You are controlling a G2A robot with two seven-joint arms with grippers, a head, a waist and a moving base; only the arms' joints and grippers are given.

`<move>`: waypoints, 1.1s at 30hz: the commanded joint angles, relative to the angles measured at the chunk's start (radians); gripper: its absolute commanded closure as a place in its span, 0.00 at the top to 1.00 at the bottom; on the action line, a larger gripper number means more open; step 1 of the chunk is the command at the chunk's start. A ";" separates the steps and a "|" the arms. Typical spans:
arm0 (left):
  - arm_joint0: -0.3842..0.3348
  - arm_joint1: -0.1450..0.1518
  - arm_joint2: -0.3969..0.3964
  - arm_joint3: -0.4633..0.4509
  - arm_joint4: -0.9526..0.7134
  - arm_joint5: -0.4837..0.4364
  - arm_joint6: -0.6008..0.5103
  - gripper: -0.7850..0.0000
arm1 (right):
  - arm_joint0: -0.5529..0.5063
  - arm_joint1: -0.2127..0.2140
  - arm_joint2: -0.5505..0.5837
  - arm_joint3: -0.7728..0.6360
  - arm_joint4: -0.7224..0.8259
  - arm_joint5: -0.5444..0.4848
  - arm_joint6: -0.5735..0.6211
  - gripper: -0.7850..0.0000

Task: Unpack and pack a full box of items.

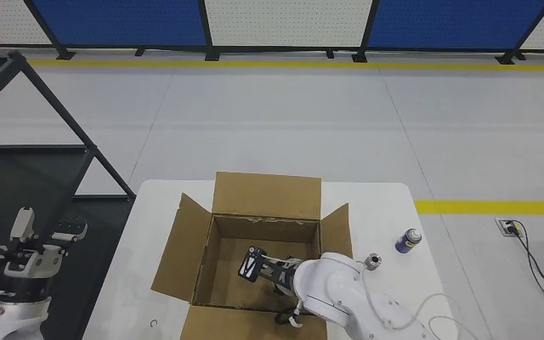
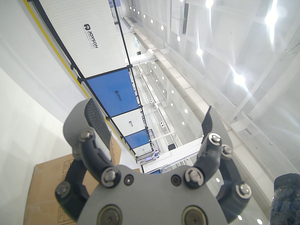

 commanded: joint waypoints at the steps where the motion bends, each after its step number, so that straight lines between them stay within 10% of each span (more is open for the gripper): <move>1: 0.000 0.000 0.000 0.000 0.000 0.000 0.000 1.00 | 0.002 0.000 -0.001 0.002 0.001 -0.005 0.001 0.00; 11: 0.000 0.000 0.000 0.000 0.000 0.000 0.000 1.00 | 0.002 0.000 -0.001 0.002 0.001 -0.005 0.001 0.00; 33: 0.000 0.000 0.000 0.000 0.000 0.000 0.000 1.00 | -0.334 0.065 0.301 -0.390 -0.087 -0.031 -0.477 0.00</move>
